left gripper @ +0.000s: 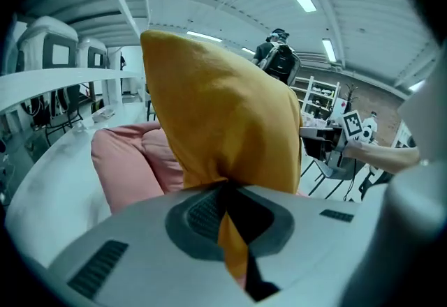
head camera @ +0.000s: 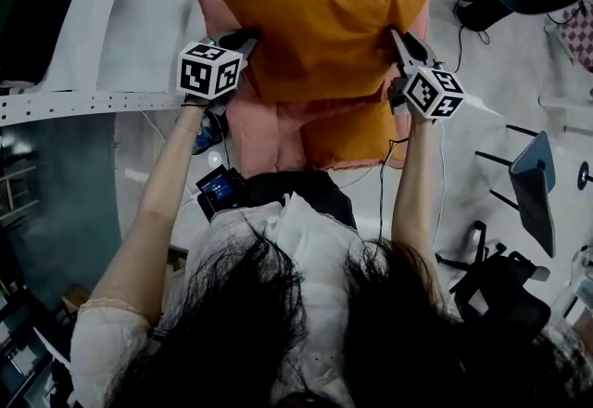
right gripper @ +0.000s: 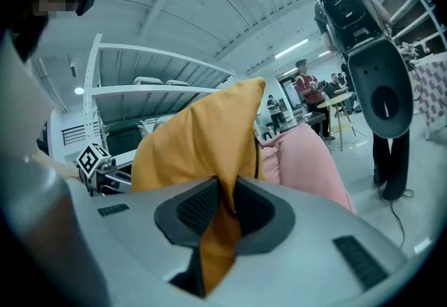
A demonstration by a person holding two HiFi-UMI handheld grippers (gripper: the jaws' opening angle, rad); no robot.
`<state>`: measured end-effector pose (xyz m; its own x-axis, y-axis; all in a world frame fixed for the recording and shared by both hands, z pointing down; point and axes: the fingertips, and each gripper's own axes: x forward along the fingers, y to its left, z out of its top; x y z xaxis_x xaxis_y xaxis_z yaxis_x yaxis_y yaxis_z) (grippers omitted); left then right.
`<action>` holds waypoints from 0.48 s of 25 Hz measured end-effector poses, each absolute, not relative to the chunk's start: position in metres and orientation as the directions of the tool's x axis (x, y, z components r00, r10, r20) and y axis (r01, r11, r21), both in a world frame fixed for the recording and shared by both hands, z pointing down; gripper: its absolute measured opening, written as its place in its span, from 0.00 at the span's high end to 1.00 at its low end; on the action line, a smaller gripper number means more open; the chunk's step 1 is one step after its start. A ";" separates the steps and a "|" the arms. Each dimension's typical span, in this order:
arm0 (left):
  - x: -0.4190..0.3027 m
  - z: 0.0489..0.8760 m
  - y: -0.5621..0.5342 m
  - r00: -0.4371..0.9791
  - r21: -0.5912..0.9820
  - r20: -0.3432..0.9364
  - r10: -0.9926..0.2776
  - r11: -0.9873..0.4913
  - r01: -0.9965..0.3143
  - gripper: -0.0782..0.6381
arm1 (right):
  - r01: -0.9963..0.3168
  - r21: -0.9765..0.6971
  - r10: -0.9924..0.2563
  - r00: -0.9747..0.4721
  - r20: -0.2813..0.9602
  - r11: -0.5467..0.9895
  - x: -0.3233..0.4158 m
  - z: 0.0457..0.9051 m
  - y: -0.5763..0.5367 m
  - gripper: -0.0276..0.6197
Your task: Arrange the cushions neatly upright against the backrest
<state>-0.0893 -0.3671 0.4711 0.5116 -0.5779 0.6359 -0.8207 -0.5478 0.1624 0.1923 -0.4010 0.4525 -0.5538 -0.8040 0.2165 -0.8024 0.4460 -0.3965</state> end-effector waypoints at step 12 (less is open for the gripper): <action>-0.133 0.565 -0.401 0.409 0.210 0.751 -0.518 -0.399 -0.892 0.86 | -0.831 -0.270 -0.684 -0.554 0.474 0.486 0.154 0.532 -0.450 0.84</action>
